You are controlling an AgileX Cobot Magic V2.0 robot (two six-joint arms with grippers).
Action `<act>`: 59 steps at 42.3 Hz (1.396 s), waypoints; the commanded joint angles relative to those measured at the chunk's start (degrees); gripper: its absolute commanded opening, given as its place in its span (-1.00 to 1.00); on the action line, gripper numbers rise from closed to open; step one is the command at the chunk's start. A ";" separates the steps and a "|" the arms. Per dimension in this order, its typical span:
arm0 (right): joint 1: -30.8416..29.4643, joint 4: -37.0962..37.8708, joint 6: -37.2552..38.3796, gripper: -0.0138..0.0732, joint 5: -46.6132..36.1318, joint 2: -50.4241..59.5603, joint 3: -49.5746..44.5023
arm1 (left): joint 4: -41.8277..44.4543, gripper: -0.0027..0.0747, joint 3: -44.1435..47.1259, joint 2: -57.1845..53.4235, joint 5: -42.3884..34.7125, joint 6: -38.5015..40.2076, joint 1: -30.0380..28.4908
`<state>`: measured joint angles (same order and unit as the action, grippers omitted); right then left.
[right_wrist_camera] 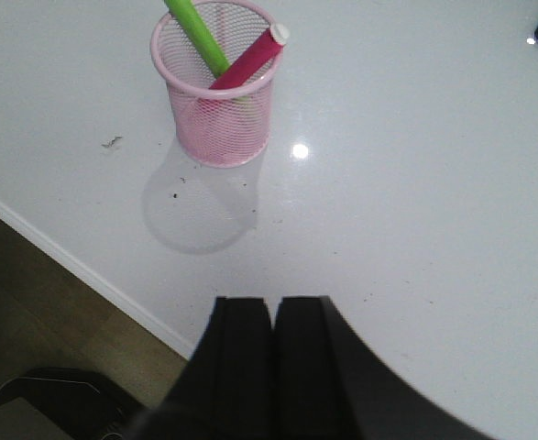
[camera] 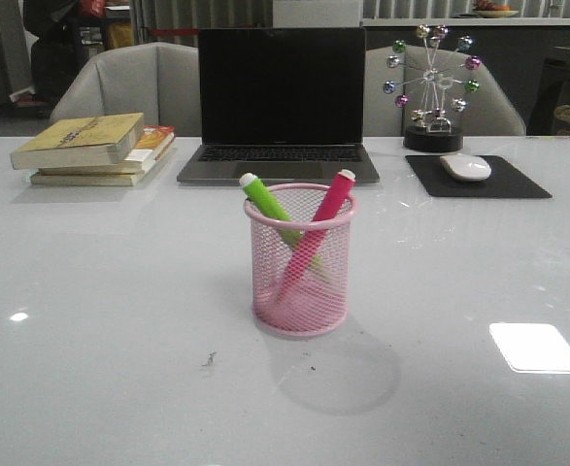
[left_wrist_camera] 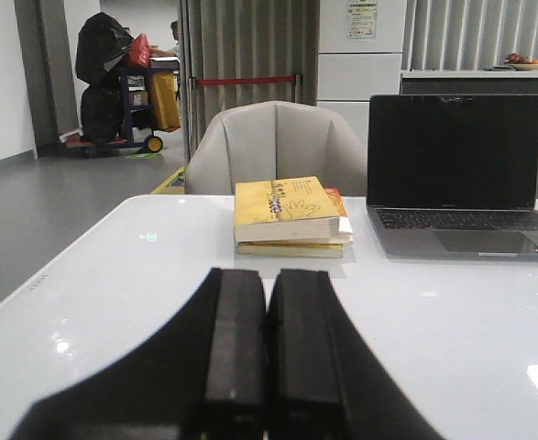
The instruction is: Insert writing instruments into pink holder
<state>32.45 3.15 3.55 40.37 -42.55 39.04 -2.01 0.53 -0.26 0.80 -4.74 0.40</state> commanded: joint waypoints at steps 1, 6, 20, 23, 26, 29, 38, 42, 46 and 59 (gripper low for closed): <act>0.02 0.94 -0.14 -0.55 -3.58 0.47 1.41 | 0.52 -0.67 -0.09 -1.03 -3.94 1.00 0.04; 0.02 0.94 -0.14 -0.55 -3.58 0.47 1.41 | 0.30 -0.67 -0.09 -1.03 -3.94 1.00 1.44; 0.02 0.94 -0.14 -0.55 -3.58 0.47 1.41 | 0.30 -0.67 -0.09 -1.03 -3.94 1.00 1.89; 0.02 0.94 -0.14 -0.55 -3.58 0.47 1.41 | 0.30 -0.67 -0.09 -1.03 -3.94 1.00 1.89; 0.02 0.94 -0.14 -0.55 -3.58 0.47 1.41 | 0.30 -0.67 -0.09 -1.03 -3.94 1.00 1.89; 0.02 0.94 -0.14 -0.55 -3.58 0.47 1.41 | 0.30 -0.67 -0.09 -1.03 -3.94 1.00 1.89; 0.02 0.94 -0.14 -0.55 -3.58 0.47 1.41 | 0.30 -0.67 -0.09 -1.03 -3.94 1.00 1.89; 0.12 0.87 -0.14 -0.55 -3.57 1.13 1.27 | 0.30 -0.67 -0.09 -1.03 -3.94 1.00 1.89; -1.74 0.87 -0.14 -0.55 -4.16 2.75 -0.22 | 0.30 -0.67 -0.09 -1.03 -3.94 1.00 1.89; -18.73 0.58 -0.08 -0.55 -24.02 20.87 -15.70 | 0.30 -0.67 -0.09 -1.03 -3.94 1.00 1.89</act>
<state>17.61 3.15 3.55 26.86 -26.46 26.32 -1.66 0.53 -0.26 1.36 -4.39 1.96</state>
